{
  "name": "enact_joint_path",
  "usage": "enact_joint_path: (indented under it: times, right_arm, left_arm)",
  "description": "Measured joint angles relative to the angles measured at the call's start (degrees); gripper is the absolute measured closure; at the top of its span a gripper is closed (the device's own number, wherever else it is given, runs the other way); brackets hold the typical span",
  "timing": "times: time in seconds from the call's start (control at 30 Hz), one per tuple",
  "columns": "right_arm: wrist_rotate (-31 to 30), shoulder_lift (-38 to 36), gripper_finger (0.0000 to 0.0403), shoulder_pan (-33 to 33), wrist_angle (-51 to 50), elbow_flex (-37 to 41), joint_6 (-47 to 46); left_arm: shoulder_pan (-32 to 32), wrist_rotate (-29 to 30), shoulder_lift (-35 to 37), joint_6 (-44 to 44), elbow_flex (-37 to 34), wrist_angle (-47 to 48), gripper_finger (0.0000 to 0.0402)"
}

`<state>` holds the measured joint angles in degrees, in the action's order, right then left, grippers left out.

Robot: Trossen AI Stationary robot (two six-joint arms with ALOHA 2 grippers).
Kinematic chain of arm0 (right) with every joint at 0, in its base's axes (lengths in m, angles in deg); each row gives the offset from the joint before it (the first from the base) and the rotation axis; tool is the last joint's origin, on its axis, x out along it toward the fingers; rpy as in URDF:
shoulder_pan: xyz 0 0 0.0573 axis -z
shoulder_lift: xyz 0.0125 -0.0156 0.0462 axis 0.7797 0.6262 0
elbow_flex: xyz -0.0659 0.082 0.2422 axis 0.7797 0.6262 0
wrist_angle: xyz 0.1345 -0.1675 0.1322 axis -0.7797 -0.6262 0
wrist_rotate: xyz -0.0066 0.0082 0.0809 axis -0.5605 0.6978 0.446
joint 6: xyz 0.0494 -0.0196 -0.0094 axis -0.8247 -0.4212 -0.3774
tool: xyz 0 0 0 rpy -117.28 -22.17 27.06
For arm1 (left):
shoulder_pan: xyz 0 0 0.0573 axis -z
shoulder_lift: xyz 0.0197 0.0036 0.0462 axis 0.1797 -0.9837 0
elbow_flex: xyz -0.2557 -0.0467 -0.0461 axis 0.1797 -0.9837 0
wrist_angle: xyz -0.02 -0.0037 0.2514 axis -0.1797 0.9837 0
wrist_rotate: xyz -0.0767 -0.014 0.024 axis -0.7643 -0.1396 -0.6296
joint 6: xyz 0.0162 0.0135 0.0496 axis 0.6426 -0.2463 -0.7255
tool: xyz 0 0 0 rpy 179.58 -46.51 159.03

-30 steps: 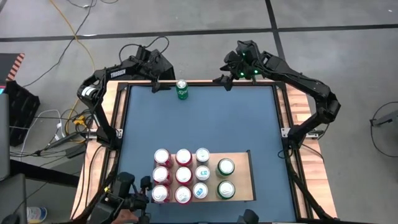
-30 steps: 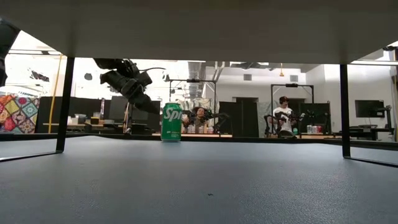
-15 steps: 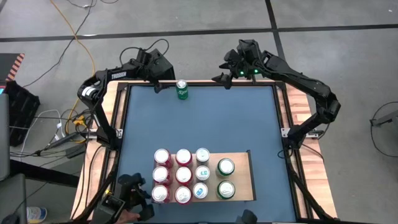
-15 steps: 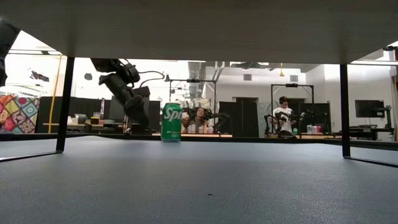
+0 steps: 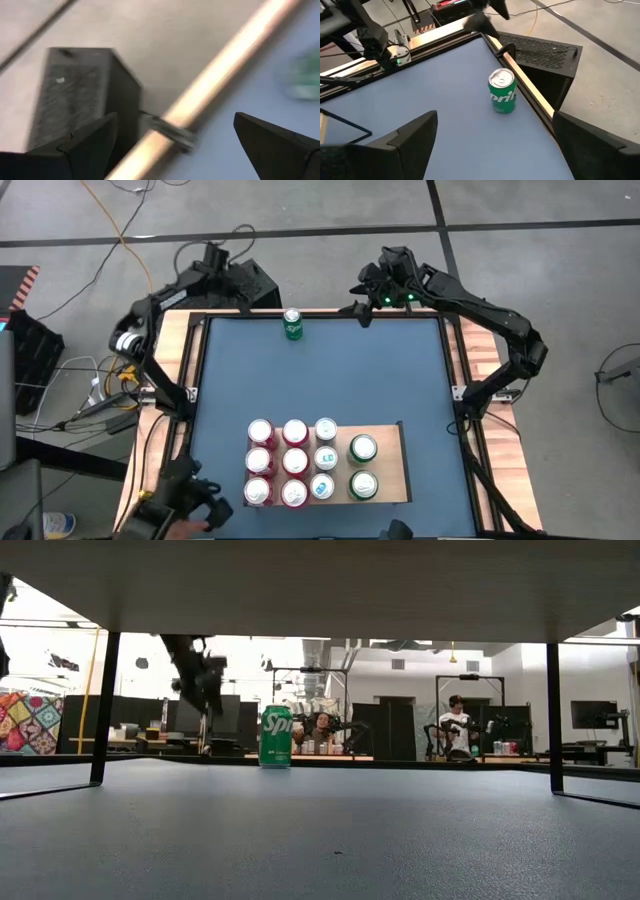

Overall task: Place canned beverage on shelf
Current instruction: Put the green soda can on the shelf aligned with the other green soda cans

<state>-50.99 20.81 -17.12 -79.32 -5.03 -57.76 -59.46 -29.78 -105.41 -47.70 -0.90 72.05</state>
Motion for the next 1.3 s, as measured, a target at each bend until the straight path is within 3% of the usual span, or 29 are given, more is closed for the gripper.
enact_joint_path:
  times: [0.17, 0.37, 0.57, 0.7, 0.83, 0.93, 1.07, 1.2, 1.3]
  right_arm:
    - [0.04, -0.09, 0.0026, 0.09, 0.01, 0.00, 0.63]
    - [0.12, -0.09, 0.0026, 0.02, 0.03, 0.00, 2.22]
    - [0.49, -0.09, 0.0026, 0.04, 0.05, 0.00, 2.34]
    - [4.50, -0.09, 0.0026, 0.04, -0.19, 0.00, 2.29]
    - [7.73, -0.09, 0.0026, 0.01, -0.33, 0.00, 2.28]
    - [8.81, -0.09, 0.0026, 0.02, -0.64, 0.00, 2.65]
    - [7.84, -0.06, 0.0026, 0.04, 2.45, 0.00, 5.89]
    - [5.77, 1.86, 0.0026, 0.83, 8.17, -0.07, 15.13]
    - [8.62, 5.51, 0.0026, 2.24, 12.70, -0.04, 16.32]
  left_arm:
    - [0.91, -10.25, 6.35, -3.45, 9.43, 16.13, 0.0017]
    - [8.69, -17.01, 9.84, -9.13, 20.45, 23.51, 0.0017]
    - [19.91, -9.78, 6.25, -10.75, 26.79, 28.17, 0.0017]
    - [24.37, -2.67, 1.90, -14.88, 31.77, 34.14, 0.0017]
    - [23.37, -8.14, -1.44, -12.94, 35.52, 33.97, 0.0017]
    - [23.26, -6.08, -3.08, -12.01, 37.40, 32.87, 0.0017]
    - [23.72, -5.46, -4.51, -10.01, 38.44, 38.13, 0.0017]
    - [24.04, -4.50, -1.26, -7.31, 44.40, 41.87, 0.0017]
    - [23.83, -4.29, 0.10, -3.47, 49.42, 43.23, 0.0017]
